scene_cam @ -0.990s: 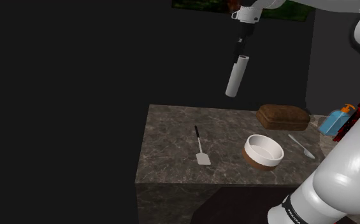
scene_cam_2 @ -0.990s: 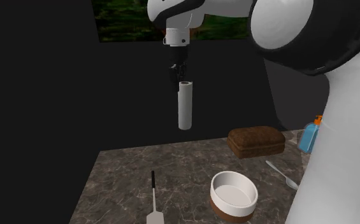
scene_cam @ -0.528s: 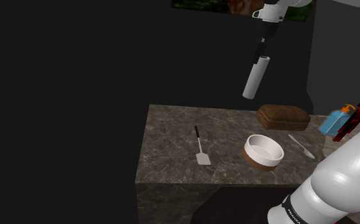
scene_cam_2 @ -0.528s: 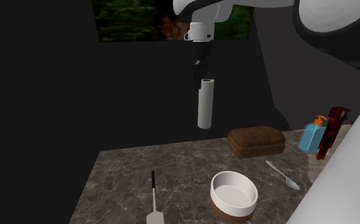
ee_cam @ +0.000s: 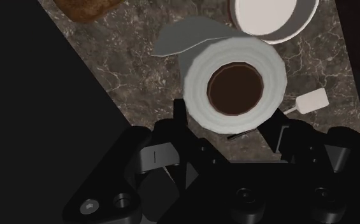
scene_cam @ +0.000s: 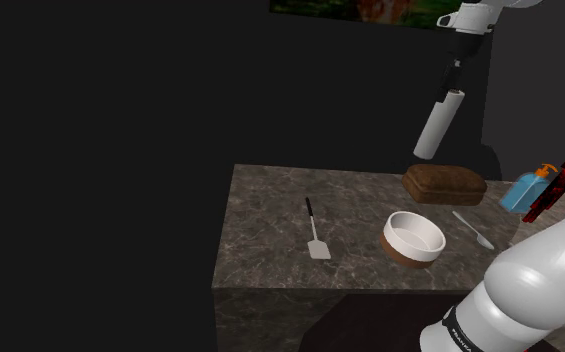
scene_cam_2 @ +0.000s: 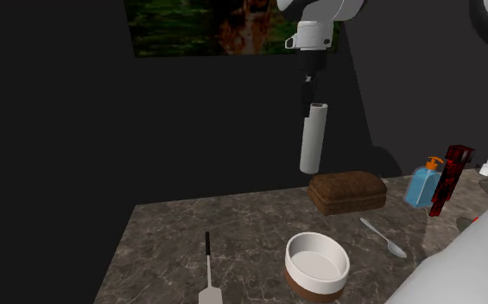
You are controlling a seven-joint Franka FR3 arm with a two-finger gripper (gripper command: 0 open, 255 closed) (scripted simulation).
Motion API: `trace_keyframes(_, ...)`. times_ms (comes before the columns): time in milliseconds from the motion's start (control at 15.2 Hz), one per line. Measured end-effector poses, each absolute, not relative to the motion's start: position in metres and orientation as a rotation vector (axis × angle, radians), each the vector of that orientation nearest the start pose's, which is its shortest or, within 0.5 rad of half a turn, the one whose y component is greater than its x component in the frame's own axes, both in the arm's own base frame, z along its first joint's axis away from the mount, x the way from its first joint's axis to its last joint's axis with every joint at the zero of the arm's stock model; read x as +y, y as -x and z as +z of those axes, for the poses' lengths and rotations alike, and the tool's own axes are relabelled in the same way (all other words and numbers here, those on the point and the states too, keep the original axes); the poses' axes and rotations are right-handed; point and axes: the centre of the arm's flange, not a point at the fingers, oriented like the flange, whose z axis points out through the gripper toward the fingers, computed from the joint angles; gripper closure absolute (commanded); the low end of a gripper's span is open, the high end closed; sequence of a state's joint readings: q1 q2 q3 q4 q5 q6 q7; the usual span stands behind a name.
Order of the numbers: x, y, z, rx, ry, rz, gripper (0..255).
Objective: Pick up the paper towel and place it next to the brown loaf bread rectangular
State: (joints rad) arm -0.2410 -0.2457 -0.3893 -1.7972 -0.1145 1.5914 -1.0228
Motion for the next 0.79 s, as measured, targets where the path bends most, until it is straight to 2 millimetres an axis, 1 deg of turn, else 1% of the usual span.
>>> trace_keyframes(198, -0.336, -0.335, 0.64, -0.635, 3.108, 0.002, 255)
trace_keyframes(330, -0.349, -0.312, 0.648, -0.635, 3.108, 0.002, 255)
trace_keyframes(528, -0.366, -0.274, 0.651, -0.635, 3.108, 0.002, 255)
trace_keyframes(660, -0.382, -0.255, 0.656, -0.635, 3.108, 0.002, 255)
trace_keyframes(792, -0.393, -0.233, 0.66, -0.635, 3.108, 0.001, 255)
